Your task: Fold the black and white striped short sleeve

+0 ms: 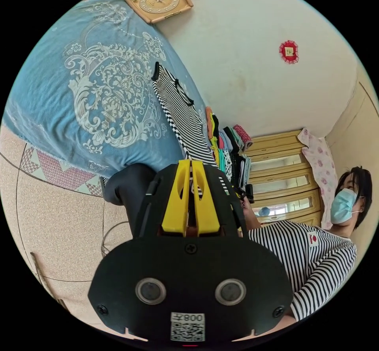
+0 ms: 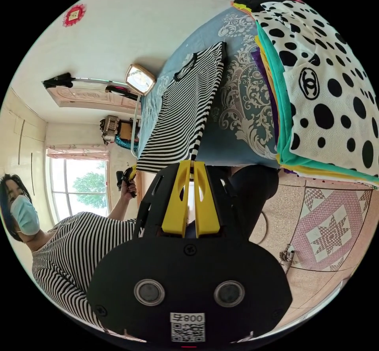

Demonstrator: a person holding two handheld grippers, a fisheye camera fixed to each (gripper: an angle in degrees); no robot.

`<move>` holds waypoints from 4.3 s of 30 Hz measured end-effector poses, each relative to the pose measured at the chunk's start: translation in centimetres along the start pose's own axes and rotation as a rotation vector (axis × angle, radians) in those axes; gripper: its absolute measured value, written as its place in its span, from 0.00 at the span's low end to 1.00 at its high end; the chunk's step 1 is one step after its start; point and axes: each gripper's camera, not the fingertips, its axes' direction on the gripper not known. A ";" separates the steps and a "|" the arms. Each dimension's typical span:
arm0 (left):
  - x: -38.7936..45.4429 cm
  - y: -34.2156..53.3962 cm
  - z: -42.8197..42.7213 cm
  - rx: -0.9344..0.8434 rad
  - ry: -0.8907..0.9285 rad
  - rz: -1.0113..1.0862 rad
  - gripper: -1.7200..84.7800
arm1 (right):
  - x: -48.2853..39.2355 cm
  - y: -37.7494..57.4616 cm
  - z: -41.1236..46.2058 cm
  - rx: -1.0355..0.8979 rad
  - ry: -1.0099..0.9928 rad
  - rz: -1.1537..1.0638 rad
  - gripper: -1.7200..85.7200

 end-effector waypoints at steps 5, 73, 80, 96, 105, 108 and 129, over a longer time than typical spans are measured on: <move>1.2 2.2 -2.4 0.028 0.038 0.005 0.02 | -1.5 3.0 -3.2 0.012 -0.020 -0.031 0.03; -21.4 -63.2 22.3 0.045 -0.039 -0.174 0.03 | 18.5 -48.2 3.0 0.048 0.089 0.112 0.03; -24.1 -64.5 23.7 0.063 0.007 -0.187 0.05 | 21.1 -49.4 3.3 0.036 0.067 0.118 0.04; -18.9 -59.6 36.1 -0.237 -0.219 0.191 0.03 | 24.3 -48.9 4.6 0.060 0.027 0.118 0.04; -18.4 -62.0 42.6 -0.281 -0.426 0.317 0.02 | 22.2 -46.3 5.8 0.091 0.043 0.014 0.04; -18.2 -62.8 42.7 -0.221 -0.421 0.329 0.02 | 18.7 -45.0 10.7 -0.026 0.120 -0.118 0.03; -23.5 -56.4 40.2 -0.145 -0.521 0.278 0.03 | 12.6 -41.3 30.4 -0.157 0.695 -0.440 0.02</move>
